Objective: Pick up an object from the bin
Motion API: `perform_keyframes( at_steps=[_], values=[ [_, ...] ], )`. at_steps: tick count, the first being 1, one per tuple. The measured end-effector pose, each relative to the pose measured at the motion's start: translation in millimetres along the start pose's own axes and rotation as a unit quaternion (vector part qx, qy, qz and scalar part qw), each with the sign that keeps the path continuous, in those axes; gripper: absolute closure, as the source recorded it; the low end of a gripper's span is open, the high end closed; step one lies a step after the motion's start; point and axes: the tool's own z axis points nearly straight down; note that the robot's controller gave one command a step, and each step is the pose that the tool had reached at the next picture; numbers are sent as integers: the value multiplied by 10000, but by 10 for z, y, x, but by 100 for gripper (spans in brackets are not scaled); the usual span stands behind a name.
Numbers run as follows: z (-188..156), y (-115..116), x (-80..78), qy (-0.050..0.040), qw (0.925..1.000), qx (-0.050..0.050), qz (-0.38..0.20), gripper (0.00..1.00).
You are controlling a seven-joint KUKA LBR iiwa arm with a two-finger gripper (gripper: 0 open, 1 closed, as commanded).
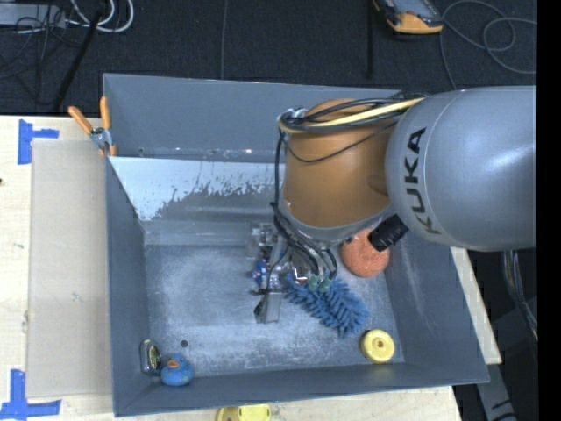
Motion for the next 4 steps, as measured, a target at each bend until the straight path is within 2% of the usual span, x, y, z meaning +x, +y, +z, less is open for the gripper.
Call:
perform_keyframes(
  at_steps=[1,2,3,4],
  values=[
    [-47,-10,-14,-39,10000,-7,22,0],
    [585,-374,-338,-73,9995,-9,-309,0],
    [1472,-692,-630,-69,9993,-12,-357,0],
    [1492,-711,-843,-52,9837,-4,-1796,0]
  ],
)
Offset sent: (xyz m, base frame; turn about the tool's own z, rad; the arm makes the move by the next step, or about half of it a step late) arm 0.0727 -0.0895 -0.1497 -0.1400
